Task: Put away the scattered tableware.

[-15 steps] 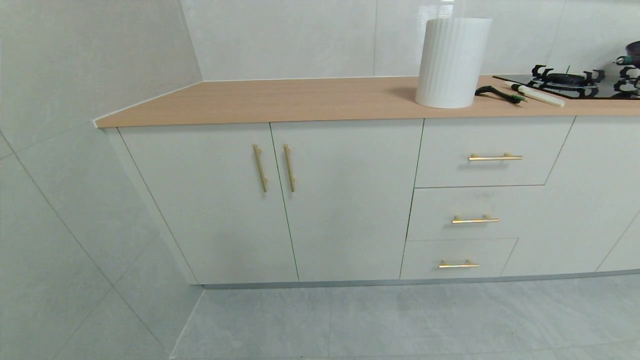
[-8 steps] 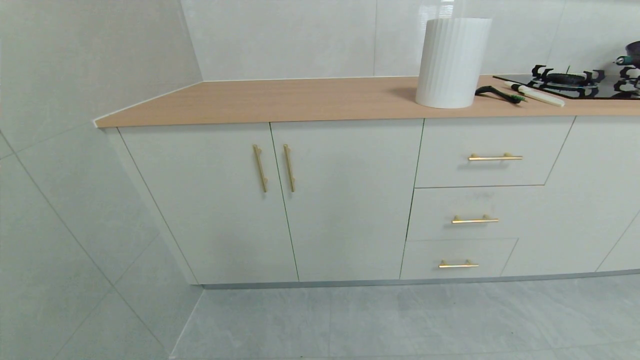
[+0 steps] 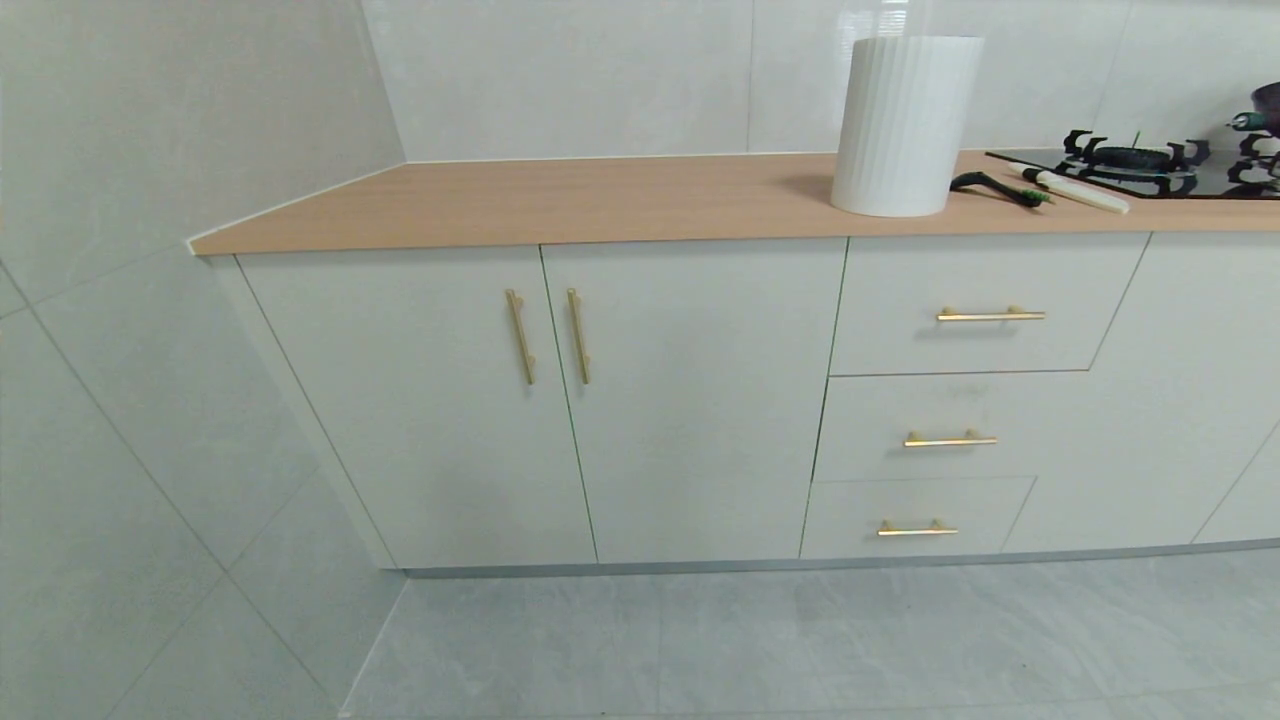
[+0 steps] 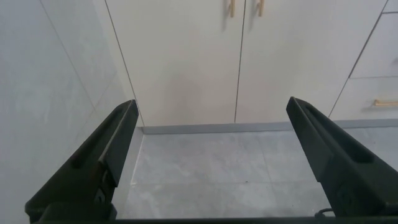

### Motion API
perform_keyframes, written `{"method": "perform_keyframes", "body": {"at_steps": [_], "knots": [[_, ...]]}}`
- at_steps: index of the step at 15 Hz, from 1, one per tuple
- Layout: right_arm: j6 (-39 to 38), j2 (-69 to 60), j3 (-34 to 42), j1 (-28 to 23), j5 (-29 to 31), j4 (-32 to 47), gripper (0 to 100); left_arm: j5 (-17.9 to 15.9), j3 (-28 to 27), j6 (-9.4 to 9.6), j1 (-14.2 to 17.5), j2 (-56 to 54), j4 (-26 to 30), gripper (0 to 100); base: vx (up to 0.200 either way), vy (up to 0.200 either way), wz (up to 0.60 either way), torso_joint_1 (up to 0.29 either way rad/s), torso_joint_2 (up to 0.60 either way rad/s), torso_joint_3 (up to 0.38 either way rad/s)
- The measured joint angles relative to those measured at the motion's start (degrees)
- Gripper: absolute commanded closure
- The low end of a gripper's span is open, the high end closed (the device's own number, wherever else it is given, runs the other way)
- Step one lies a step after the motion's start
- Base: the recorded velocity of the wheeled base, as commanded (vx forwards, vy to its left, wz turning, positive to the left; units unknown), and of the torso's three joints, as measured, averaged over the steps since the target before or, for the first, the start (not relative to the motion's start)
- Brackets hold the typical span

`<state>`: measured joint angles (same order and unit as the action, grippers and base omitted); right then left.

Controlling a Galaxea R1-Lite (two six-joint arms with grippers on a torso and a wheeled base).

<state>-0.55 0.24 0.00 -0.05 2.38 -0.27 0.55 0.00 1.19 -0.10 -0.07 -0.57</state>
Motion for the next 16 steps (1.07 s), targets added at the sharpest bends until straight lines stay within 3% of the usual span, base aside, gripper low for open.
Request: {"method": "perform_keyframes", "body": {"at_steps": [6,13,16], "knots": [[0.71,-0.22,0.00,-0.05,0.07,0.09,0,-0.34,-0.02,0.24,0.02,0.00,-0.02,0,0.000,0.000,0.00,0.000,0.00,0.000],[0.60,-0.24,0.00,0.05,0.09,0.16,0,-0.41,-0.02,0.39,0.02,0.00,-0.02,0,0.000,-0.200,0.00,0.003,0.00,0.005],[0.60,-0.24,0.00,-0.05,0.09,0.17,0,-0.41,0.00,0.33,0.07,0.00,-0.02,0,0.000,0.000,0.00,0.000,0.00,0.000]]}}
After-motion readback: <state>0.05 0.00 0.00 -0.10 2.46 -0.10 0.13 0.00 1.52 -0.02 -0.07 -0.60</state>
